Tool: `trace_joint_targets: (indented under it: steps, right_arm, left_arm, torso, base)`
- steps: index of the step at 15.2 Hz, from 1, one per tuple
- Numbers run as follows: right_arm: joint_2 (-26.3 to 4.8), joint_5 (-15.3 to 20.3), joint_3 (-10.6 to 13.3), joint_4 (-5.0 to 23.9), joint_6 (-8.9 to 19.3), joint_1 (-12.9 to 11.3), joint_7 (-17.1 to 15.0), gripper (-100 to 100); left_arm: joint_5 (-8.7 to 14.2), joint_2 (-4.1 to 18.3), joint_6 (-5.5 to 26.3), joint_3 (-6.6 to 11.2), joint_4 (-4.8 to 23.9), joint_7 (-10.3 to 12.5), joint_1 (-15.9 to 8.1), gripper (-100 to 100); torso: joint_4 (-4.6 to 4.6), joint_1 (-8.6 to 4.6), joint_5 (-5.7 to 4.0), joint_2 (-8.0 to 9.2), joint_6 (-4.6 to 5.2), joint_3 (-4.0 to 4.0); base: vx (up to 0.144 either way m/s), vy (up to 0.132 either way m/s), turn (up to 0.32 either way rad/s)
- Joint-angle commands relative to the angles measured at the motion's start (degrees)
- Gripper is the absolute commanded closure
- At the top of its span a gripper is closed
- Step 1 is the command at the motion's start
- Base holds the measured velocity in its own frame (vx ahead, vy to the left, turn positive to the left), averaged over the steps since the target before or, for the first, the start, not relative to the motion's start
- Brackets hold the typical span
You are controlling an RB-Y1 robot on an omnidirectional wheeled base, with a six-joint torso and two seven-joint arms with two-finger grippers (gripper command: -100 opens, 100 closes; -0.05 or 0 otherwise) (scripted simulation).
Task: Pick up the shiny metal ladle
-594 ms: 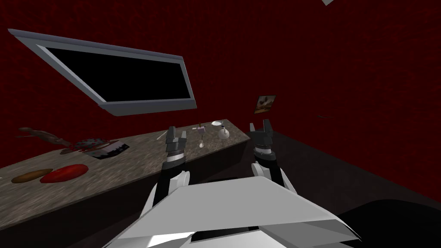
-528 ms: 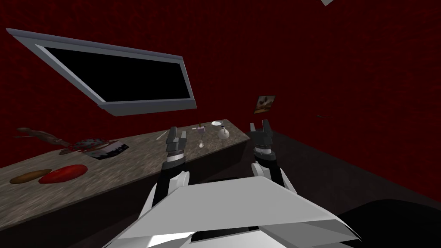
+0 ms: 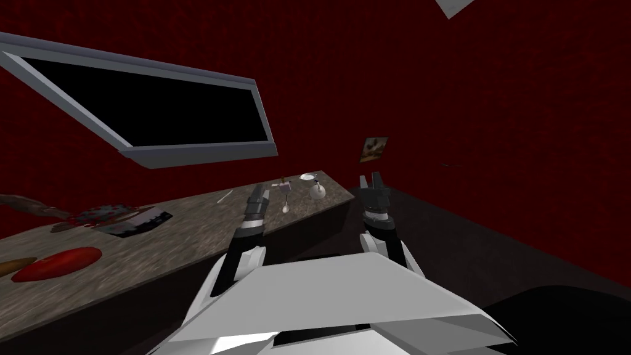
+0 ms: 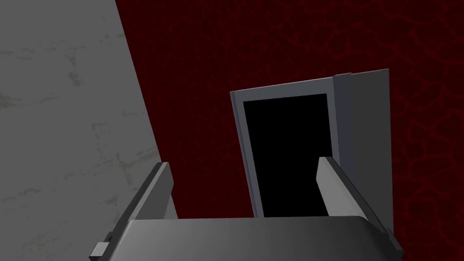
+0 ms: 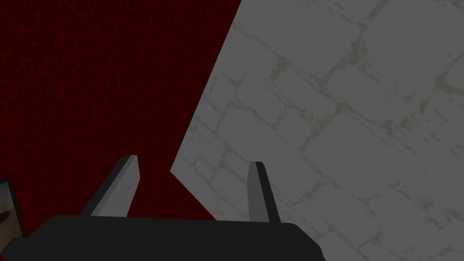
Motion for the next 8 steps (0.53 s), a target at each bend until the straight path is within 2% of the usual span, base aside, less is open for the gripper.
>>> trace_joint_targets:
  steps: [1,2,3,4,6,7,8]
  right_arm:
    - [0.0,0.0,0.0,0.0,0.0,0.0,0.0,0]
    - [0.0,0.0,0.0,0.0,0.0,0.0,0.0,0]
    - [0.0,0.0,0.0,0.0,0.0,0.0,0.0,0]
    - [0.0,0.0,0.0,0.0,0.0,0.0,0.0,0]
    - [0.0,0.0,0.0,0.0,0.0,0.0,0.0,0]
    - [0.0,0.0,0.0,0.0,0.0,0.01,0.0,0]
    - [0.0,0.0,0.0,0.0,0.0,0.0,0.0,0]
  left_arm:
    - [0.33,1.87,2.27,0.55,0.84,-1.48,-0.37,-100]
    - [0.74,3.51,3.96,1.29,1.77,-2.89,-0.97,-100]
    - [0.74,3.51,4.55,1.29,1.77,-2.89,-0.97,-100]
    - [1.19,5.09,6.23,2.09,2.79,-4.43,-1.62,-100]
    - [1.19,5.09,7.04,2.09,2.79,-4.43,-1.62,-100]
    - [1.68,6.6,9.08,2.96,3.9,-6.11,-2.34,-100]
    - [1.68,6.6,9.74,2.96,3.9,-6.11,-2.34,-100]
  torso:
    - [0.0,0.0,0.0,0.0,0.0,0.0]
    - [0.0,0.0,0.0,0.0,-0.01,0.0]
    - [0.0,0.0,0.0,-0.01,0.0,0.0]
    - [0.0,-0.01,0.0,0.0,-0.03,0.0]
    - [0.0,-0.01,0.0,-0.01,-0.01,0.0]
    - [0.0,-0.01,0.0,0.0,-0.03,0.0]
    - [0.0,-0.01,0.0,-0.01,-0.01,0.0]
  base:
    - [0.004,-0.005,-0.121]
    - [0.004,-0.006,-0.127]
    - [0.004,-0.004,-0.09]
    - [0.004,-0.006,-0.109]
    - [0.003,-0.003,-0.067]
    - [0.003,-0.006,-0.086]
    - [0.003,-0.005,-0.11]
